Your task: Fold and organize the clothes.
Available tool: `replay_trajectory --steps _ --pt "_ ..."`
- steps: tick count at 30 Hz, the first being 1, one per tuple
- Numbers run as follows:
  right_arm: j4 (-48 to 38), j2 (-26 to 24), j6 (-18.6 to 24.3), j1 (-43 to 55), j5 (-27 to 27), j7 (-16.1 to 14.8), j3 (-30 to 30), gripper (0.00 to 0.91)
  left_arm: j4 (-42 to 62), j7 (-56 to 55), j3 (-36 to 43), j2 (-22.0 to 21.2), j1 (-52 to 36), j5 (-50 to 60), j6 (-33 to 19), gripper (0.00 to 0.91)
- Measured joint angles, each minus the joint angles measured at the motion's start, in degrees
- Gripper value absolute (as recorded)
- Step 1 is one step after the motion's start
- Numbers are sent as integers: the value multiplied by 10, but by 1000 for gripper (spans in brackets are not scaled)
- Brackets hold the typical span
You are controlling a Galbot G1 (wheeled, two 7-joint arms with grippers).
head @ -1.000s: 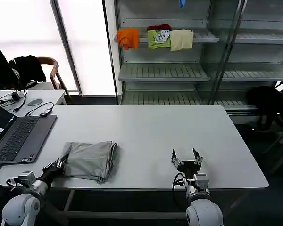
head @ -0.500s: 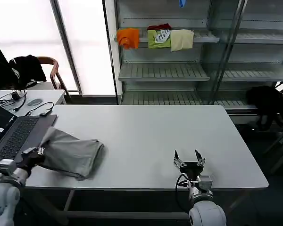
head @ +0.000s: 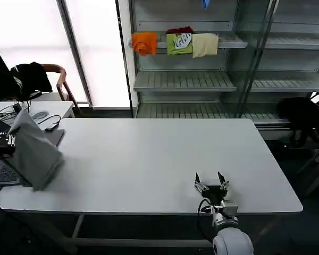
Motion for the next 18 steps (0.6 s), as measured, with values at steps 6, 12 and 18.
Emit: replay_trajectory --steps 6,12,18 --pt "-17 -9 11 4 10 3 2 907 -41 2 19 -4 10 18 21 20" --pt "-35 -22 14 6 24 5 10 907 -72 -7 85 -89 26 67 29 20" --pt "-37 -35 12 4 35 5 21 907 -80 -41 175 -180 17 74 52 40"
